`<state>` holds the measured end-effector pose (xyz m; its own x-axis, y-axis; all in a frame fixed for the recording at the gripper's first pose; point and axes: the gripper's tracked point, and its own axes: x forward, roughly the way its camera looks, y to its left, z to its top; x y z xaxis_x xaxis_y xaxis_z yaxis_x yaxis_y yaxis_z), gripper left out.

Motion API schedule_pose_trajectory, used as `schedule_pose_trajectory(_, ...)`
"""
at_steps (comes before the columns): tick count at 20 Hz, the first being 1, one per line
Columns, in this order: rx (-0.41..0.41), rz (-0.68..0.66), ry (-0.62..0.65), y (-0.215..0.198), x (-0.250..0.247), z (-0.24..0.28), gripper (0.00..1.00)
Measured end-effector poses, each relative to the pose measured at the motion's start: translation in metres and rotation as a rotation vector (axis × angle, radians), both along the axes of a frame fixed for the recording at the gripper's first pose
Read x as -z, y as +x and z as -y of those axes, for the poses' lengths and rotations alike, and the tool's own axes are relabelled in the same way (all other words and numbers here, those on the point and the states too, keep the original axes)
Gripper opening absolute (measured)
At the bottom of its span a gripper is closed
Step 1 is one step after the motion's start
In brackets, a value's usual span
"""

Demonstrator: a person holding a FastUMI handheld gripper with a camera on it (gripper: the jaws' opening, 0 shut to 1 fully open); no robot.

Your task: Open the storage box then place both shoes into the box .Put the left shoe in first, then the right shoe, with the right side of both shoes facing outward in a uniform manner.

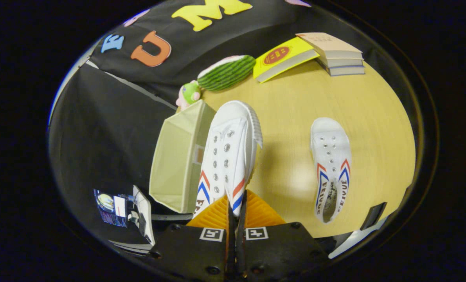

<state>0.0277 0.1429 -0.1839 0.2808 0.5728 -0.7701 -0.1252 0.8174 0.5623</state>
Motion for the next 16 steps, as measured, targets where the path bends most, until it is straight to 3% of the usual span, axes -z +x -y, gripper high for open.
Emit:
schedule_pose_trajectory(3, -0.022, 0.130, 0.011, 0.008, -0.062, -0.018, 0.07)
schedule_pose_trajectory(7, -0.068, 0.209, 0.045, 0.023, -0.118, -0.070, 0.07)
schedule_pose_trajectory(11, -0.128, 0.170, 0.056, 0.028, -0.115, -0.136, 0.07)
schedule_pose_trajectory(16, -0.168, 0.046, 0.147, 0.024, -0.073, -0.207, 0.07)
